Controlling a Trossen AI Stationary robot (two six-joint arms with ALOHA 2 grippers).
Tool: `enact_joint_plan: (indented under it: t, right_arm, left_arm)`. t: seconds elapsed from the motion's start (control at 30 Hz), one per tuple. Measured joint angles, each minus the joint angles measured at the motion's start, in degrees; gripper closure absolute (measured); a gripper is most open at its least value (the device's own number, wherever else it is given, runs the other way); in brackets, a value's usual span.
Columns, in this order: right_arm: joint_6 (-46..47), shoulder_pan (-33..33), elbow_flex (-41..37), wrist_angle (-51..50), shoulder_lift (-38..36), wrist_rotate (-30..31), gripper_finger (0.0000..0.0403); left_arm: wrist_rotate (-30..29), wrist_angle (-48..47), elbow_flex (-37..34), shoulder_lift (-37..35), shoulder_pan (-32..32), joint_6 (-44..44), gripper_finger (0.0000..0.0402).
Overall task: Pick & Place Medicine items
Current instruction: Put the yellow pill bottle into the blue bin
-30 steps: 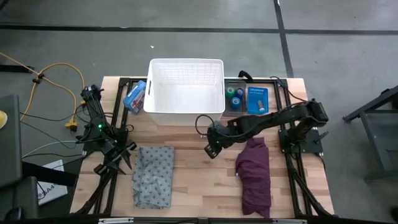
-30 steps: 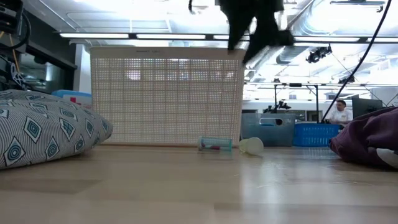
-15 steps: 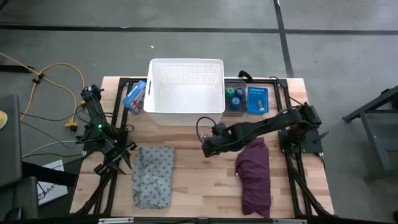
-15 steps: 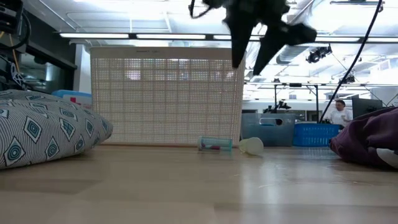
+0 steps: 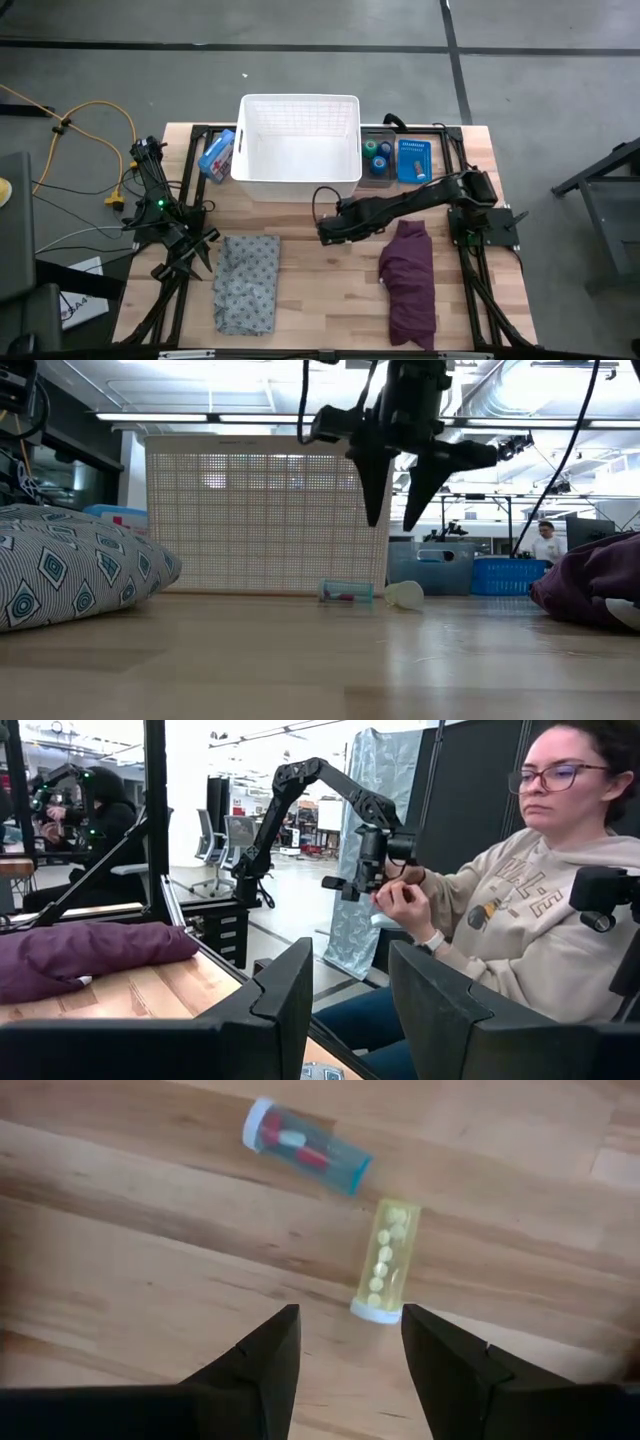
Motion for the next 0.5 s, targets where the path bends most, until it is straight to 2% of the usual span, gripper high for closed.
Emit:
enact_joint_plan:
  t: [0.5]
  right_arm:
    - [3.1,-0.3,0.1,-0.9,4.5,-0.4,0.0239]
  left_arm:
    - [0.0,0.0,0.0,0.0,0.0,0.0,0.0274]
